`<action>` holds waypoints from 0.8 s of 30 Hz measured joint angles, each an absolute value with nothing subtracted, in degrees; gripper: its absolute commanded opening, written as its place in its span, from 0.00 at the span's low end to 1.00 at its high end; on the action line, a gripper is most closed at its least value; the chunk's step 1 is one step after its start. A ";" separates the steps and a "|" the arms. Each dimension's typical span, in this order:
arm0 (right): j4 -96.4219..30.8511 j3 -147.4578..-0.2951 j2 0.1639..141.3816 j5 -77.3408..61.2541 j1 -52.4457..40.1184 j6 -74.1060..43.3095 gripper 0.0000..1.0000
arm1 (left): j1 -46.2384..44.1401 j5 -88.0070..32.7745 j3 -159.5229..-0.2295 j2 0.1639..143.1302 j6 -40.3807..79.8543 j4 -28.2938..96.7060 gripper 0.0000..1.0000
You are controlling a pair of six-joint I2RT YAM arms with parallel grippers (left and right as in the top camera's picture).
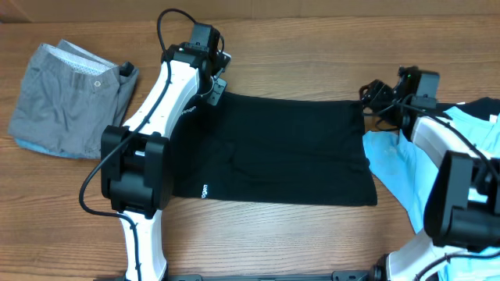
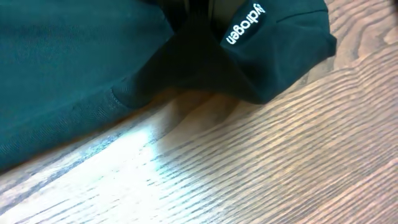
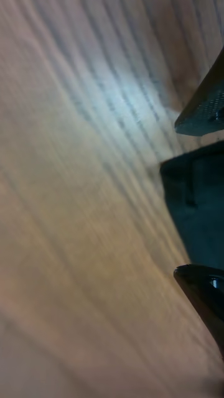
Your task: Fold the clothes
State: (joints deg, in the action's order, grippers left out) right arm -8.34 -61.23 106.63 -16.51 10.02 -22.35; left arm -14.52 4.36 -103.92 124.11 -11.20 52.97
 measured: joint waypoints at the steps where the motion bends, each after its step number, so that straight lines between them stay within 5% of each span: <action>1: -8.21 -61.23 107.55 -16.51 9.72 -22.20 0.71 | -14.52 4.40 -103.92 124.11 -10.83 53.10 0.05; 8: -7.33 -61.87 111.94 -17.08 6.50 -19.42 0.67 | -14.52 4.60 -103.92 124.11 -9.26 53.43 0.06; 24: -7.86 -62.92 113.65 -12.67 3.62 -13.76 0.11 | -14.48 5.26 -103.92 124.11 -8.93 55.94 0.04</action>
